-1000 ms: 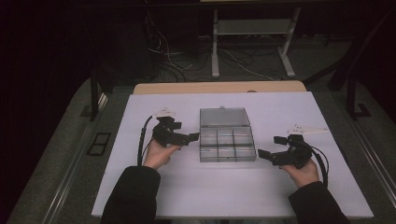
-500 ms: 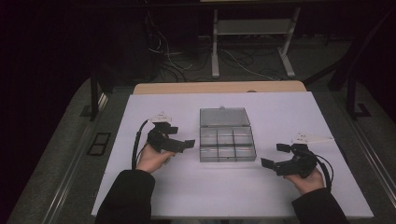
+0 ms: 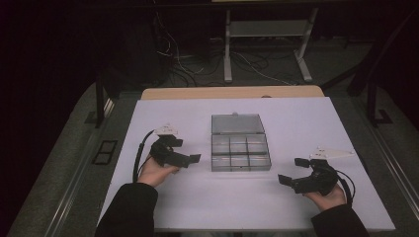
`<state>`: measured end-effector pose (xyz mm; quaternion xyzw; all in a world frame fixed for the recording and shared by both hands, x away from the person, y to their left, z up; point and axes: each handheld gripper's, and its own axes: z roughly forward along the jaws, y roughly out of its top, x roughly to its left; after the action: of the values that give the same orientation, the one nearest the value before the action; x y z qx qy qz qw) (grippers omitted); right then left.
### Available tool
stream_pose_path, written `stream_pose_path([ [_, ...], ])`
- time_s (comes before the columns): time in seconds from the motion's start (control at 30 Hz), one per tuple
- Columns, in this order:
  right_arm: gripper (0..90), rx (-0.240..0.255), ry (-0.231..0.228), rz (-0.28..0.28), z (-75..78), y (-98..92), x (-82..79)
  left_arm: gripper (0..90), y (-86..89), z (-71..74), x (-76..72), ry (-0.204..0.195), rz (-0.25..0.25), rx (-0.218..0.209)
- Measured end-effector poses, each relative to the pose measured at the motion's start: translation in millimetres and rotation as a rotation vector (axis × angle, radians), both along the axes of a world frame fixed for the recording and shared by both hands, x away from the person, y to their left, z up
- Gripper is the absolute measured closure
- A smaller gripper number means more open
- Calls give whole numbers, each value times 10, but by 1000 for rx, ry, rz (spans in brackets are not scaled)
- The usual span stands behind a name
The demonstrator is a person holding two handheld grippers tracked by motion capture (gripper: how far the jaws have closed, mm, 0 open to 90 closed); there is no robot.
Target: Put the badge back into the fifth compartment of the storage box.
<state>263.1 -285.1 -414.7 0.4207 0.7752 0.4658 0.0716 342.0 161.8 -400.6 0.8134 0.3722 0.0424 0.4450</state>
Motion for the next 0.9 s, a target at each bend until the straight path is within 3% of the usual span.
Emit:
stream_pose_path([
  [0.9, 6, -18, 16, 15, -42, -39, -30, 0, 246, -243, -59, 44, -24, 180],
])
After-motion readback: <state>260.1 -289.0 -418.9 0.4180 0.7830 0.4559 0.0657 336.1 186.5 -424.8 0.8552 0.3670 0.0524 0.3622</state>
